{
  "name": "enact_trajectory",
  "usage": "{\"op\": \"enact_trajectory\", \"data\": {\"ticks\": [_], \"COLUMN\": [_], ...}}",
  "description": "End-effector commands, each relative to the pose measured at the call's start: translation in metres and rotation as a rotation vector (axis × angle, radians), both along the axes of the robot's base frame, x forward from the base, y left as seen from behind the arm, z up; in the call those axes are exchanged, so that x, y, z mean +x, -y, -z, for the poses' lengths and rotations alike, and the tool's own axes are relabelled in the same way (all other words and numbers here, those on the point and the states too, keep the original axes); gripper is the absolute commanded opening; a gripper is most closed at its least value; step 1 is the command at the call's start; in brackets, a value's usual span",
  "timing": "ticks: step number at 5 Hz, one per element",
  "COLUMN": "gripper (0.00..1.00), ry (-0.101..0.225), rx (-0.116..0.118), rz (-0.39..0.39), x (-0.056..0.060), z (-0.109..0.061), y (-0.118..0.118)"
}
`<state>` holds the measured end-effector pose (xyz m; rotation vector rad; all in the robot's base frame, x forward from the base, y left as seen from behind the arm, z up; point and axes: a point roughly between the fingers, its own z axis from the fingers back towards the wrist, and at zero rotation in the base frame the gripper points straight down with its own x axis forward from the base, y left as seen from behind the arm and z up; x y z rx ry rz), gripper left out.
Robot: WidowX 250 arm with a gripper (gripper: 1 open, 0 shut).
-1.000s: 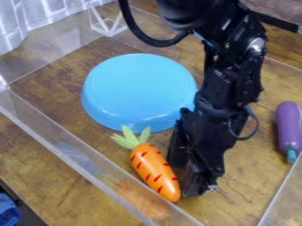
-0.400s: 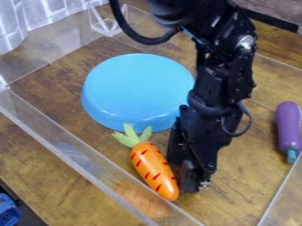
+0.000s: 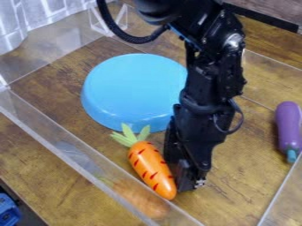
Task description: Move the carrot to the left side
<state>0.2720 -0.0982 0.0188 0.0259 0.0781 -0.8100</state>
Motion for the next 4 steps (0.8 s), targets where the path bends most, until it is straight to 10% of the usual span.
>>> {"op": "enact_trajectory", "data": {"ticks": [1, 4], "gripper": [0.00, 0.00], "ry": [0.036, 0.028], "rx": [-0.017, -0.010], "rz": [-0.062, -0.096], "x": [0.000, 0.004], "z": [-0.009, -0.007], "y": [-0.014, -0.002]}}
